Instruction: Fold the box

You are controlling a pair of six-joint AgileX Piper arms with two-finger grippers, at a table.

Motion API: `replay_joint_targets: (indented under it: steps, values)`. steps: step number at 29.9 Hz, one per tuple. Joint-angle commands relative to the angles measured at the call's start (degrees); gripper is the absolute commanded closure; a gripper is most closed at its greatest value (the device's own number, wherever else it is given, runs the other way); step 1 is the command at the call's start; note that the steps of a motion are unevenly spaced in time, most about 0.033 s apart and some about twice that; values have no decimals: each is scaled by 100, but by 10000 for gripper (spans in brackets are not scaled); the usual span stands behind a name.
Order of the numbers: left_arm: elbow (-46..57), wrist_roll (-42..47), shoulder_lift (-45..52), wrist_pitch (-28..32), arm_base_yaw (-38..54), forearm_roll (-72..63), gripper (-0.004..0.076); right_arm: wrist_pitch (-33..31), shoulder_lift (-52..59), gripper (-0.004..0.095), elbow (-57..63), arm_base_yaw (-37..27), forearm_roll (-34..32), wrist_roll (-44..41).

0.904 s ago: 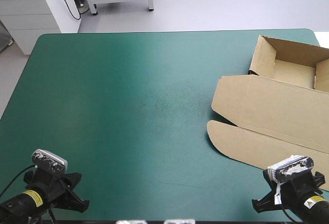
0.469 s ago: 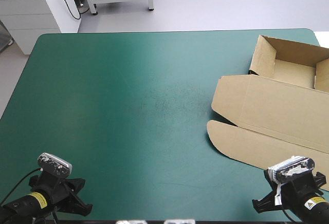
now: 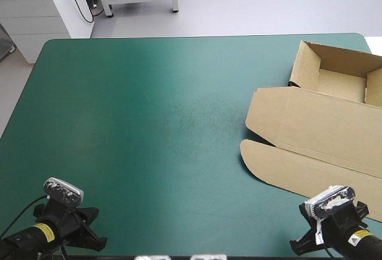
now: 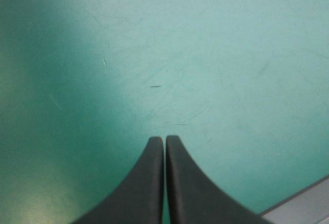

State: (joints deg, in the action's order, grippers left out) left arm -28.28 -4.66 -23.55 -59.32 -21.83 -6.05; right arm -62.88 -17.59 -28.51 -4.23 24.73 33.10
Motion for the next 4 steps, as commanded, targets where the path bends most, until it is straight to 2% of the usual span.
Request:
replay_joint_targets:
  steps: [1,4]
  values:
    - [-143,48,-40,264,-24,-98,731,309,-68,923,-146,212,100,-19]
    - [-143,48,-40,264,-24,-123,731,309,-68,923,-146,234,100,-19]
